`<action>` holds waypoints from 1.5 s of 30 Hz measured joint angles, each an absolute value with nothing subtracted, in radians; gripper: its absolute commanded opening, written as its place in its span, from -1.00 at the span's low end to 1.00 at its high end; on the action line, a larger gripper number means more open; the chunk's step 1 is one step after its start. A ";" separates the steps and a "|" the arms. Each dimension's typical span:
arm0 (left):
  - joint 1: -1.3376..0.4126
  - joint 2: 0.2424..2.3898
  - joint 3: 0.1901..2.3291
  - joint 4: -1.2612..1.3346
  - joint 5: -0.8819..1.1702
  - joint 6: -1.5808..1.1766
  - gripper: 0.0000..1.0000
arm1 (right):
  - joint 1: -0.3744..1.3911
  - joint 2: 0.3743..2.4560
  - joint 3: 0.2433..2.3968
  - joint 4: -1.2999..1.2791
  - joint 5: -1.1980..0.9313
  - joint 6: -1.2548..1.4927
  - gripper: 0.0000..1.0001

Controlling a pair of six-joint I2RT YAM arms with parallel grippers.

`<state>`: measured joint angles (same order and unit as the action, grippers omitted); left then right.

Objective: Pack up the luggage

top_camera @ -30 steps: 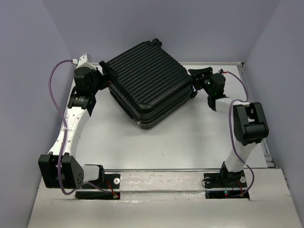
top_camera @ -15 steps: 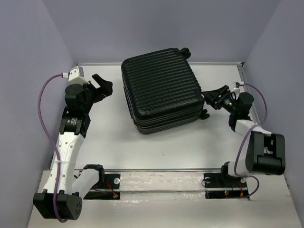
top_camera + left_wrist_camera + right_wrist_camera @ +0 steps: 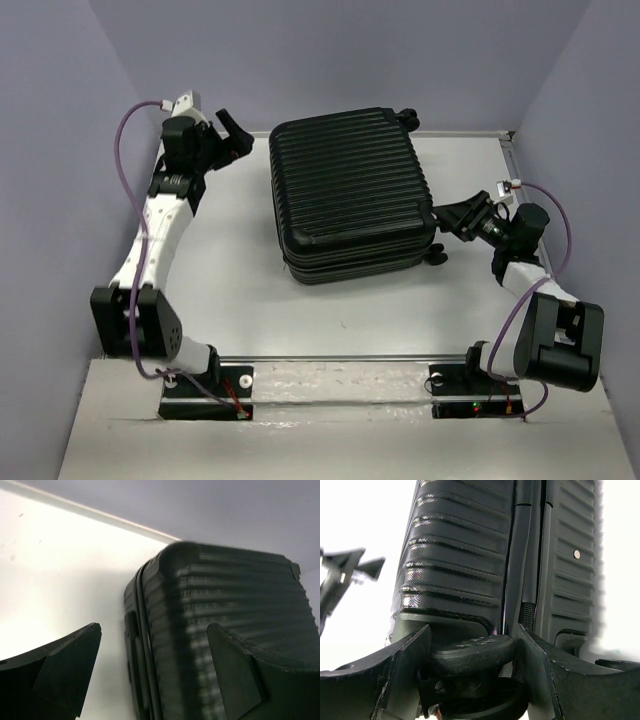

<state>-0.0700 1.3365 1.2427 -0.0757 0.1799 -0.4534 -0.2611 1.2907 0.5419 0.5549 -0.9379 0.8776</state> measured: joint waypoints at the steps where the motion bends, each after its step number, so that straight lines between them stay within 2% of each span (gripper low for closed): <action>1: -0.070 1.419 1.306 -0.059 0.199 -0.454 0.96 | -0.262 1.294 0.545 0.552 -0.944 0.870 -0.86; 6: -0.070 1.767 1.591 0.004 0.297 -0.461 0.97 | -0.262 1.296 0.563 0.514 -0.960 0.825 -0.86; 9: -0.070 2.009 1.858 -0.015 0.374 -0.463 0.98 | -0.262 1.297 0.574 0.493 -0.965 0.799 -0.86; 13: -0.070 2.366 2.321 -0.005 0.492 -0.521 0.96 | -0.261 1.303 0.575 0.492 -0.969 0.784 -0.86; 15: -0.070 2.487 2.449 0.056 0.542 -0.597 0.94 | -0.259 1.312 0.577 0.499 -0.970 0.782 -0.86; 17: -0.071 2.559 2.481 0.108 0.567 -0.666 0.94 | -0.254 1.320 0.580 0.506 -0.969 0.782 -0.86; 27: -0.111 2.759 2.508 0.266 0.597 -0.777 0.55 | -0.170 1.343 0.608 0.516 -0.946 0.740 -0.86; 31: -0.108 2.753 2.360 0.437 0.680 -0.801 0.55 | -0.163 1.377 0.643 0.502 -0.962 0.728 -0.86; 36: -0.051 2.420 1.692 0.723 0.647 -0.815 0.54 | -0.170 1.508 0.764 0.486 -0.980 0.714 -0.86; 42: -0.008 2.141 1.192 0.926 0.562 -0.856 0.54 | -0.120 1.769 1.118 0.366 -0.867 0.677 -0.86; 44: -0.020 2.039 1.047 0.956 0.533 -0.856 0.54 | -0.083 1.866 1.288 0.290 -0.794 0.673 -0.65; 45: -0.027 1.974 0.971 0.959 0.519 -0.854 0.54 | -0.063 1.919 1.359 0.275 -0.760 0.671 -0.47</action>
